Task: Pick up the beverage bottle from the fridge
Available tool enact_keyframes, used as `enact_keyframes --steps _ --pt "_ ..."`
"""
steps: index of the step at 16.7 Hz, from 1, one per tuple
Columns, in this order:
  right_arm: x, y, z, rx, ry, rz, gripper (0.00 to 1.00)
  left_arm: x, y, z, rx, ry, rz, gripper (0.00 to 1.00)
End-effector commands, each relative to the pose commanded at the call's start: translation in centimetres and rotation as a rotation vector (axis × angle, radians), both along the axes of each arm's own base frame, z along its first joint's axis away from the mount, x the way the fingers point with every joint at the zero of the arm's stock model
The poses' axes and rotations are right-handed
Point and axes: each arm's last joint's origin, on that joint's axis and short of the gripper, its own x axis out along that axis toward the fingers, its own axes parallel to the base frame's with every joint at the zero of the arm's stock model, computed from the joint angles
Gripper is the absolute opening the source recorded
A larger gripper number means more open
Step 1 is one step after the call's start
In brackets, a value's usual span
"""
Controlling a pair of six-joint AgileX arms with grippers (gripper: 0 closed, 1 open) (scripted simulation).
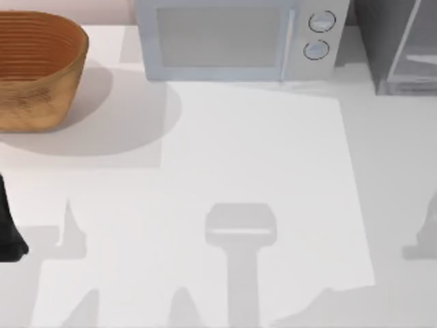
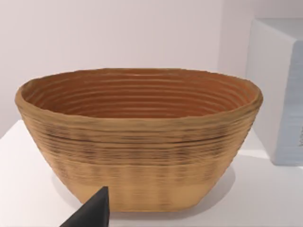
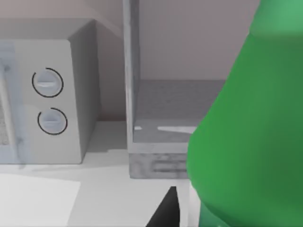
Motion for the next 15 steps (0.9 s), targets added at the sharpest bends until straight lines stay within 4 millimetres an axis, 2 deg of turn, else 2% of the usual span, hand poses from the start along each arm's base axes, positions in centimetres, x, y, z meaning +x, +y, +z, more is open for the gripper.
enact_keyframes --steps 7,11,15 --pt "0.1 0.1 0.6 0.001 -0.009 -0.001 0.00 0.0 0.0 0.0 0.000 0.000 0.000 1.00" --pt "1.1 0.9 3.5 0.002 -0.048 -0.005 0.00 0.0 0.0 0.0 0.000 0.000 0.000 1.00" --pt "4.5 2.9 6.6 0.005 -0.044 -0.009 0.00 0.0 0.0 0.0 0.000 0.000 0.000 1.00"
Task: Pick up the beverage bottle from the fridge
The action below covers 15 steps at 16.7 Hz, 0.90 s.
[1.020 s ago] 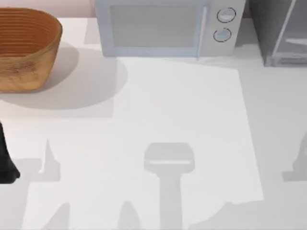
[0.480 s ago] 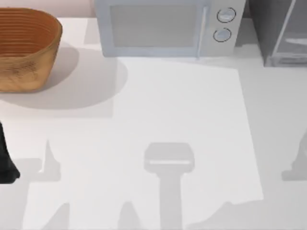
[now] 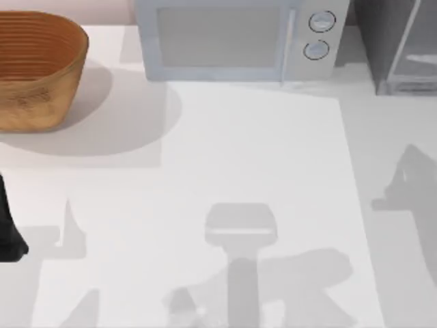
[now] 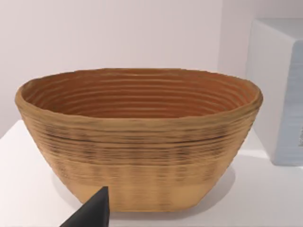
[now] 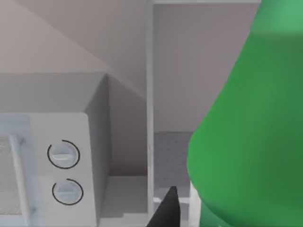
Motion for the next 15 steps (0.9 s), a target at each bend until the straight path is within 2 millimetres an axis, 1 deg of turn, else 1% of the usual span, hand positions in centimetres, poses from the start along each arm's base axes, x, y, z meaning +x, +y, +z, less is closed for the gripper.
enact_keyframes --steps 2,4,6,8,11,13,15 --pt "2.6 1.8 0.6 -0.004 0.025 -0.001 0.00 0.0 0.0 0.0 0.000 0.000 0.000 1.00" --pt "5.4 4.3 0.4 -0.013 0.053 -0.001 0.00 0.0 0.0 0.0 0.000 0.000 0.000 1.00" --pt "7.9 7.2 -0.4 -0.021 0.072 -0.001 0.00 0.0 0.0 0.0 0.000 0.000 0.000 1.00" --pt "9.8 10.3 -1.7 -0.024 0.076 0.001 0.00 0.0 0.0 0.0 0.000 0.000 0.000 1.00" --pt "11.6 14.9 -4.1 -0.020 0.068 0.004 0.00 0.0 0.0 0.0 0.000 0.000 0.000 1.00" --pt "12.2 17.5 -6.1 -0.017 0.064 0.005 0.00 0.0 0.0 0.0 0.000 0.000 0.000 1.00" --pt "12.5 19.7 -7.9 -0.014 0.060 0.006 0.00 0.0 0.0 0.0 0.000 0.000 0.000 1.00"
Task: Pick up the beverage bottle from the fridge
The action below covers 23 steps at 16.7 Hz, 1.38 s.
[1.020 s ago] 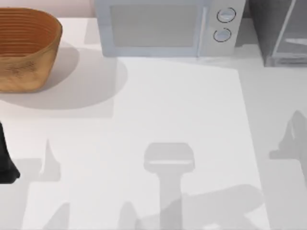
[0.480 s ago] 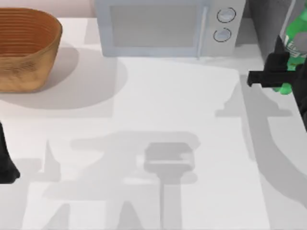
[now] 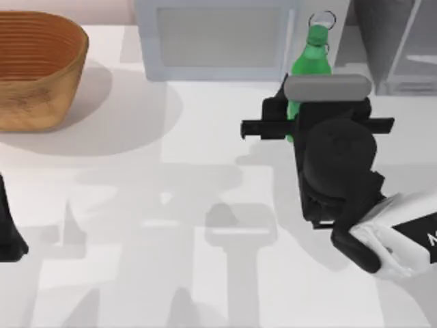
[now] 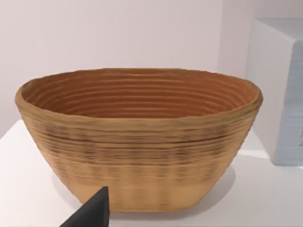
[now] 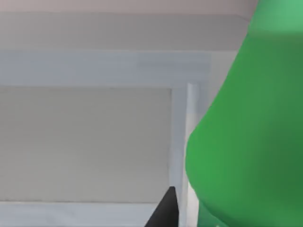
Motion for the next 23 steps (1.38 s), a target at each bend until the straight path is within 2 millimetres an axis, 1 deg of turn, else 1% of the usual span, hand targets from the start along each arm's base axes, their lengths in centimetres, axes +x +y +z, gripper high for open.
enact_keyframes --steps 2,4,10,13,18,20,23 --pt "0.0 1.5 -1.3 0.006 -0.007 0.001 0.00 0.0 0.0 0.0 0.000 0.000 0.000 1.00" --pt "-0.1 2.2 -1.9 0.011 -0.011 0.001 0.00 0.0 0.0 0.0 0.000 0.000 0.000 1.00" --pt "0.0 2.1 -2.1 0.008 -0.007 0.000 0.00 0.0 0.0 0.0 0.000 0.000 0.000 1.00" --pt "1.4 2.2 -3.1 -0.001 -0.002 -0.003 0.00 0.0 0.0 0.0 0.000 0.000 0.000 1.00" --pt "4.7 2.3 -5.3 0.008 -0.008 0.000 0.00 0.0 0.0 0.0 0.000 0.000 0.000 1.00" --pt "5.3 2.3 -5.6 0.012 -0.012 0.001 0.00 0.0 0.0 0.0 0.000 0.000 0.000 1.00" --pt "5.3 2.3 -5.6 0.012 -0.012 0.001 0.00 0.0 0.0 0.0 0.000 0.000 0.000 1.00"
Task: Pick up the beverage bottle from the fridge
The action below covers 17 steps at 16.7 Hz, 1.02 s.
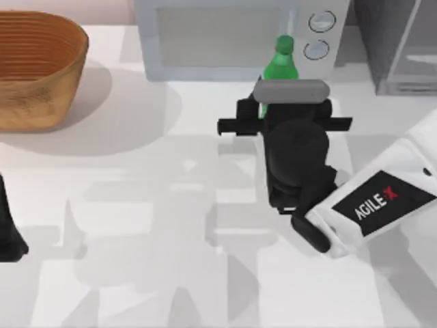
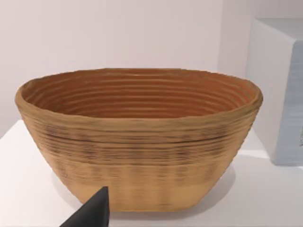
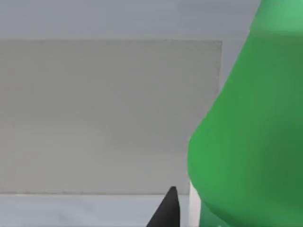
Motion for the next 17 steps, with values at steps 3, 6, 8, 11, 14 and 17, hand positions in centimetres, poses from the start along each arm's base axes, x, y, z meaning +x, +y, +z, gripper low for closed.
enact_keyframes --steps 3,6,8,11,14,17 --pt "0.00 0.00 0.00 0.000 0.000 0.000 0.23 0.00 0.00 0.00 0.000 0.000 0.000 1.00" --pt "0.00 0.00 0.00 0.000 0.000 0.000 0.45 0.00 0.00 0.00 0.000 0.000 0.000 1.00" --pt "0.00 0.00 0.00 0.000 0.000 0.000 0.60 0.00 0.00 0.00 0.000 0.000 0.000 1.00" --pt "0.00 0.00 0.00 0.000 0.000 0.000 0.83 0.00 0.00 0.00 0.000 0.000 0.000 1.00" --pt "0.00 0.00 0.00 0.000 0.000 0.000 1.00 0.00 0.00 0.00 0.000 0.000 0.000 1.00" --pt "0.00 0.00 0.00 0.000 0.000 0.000 1.00 0.00 0.00 0.00 0.000 0.000 0.000 1.00"
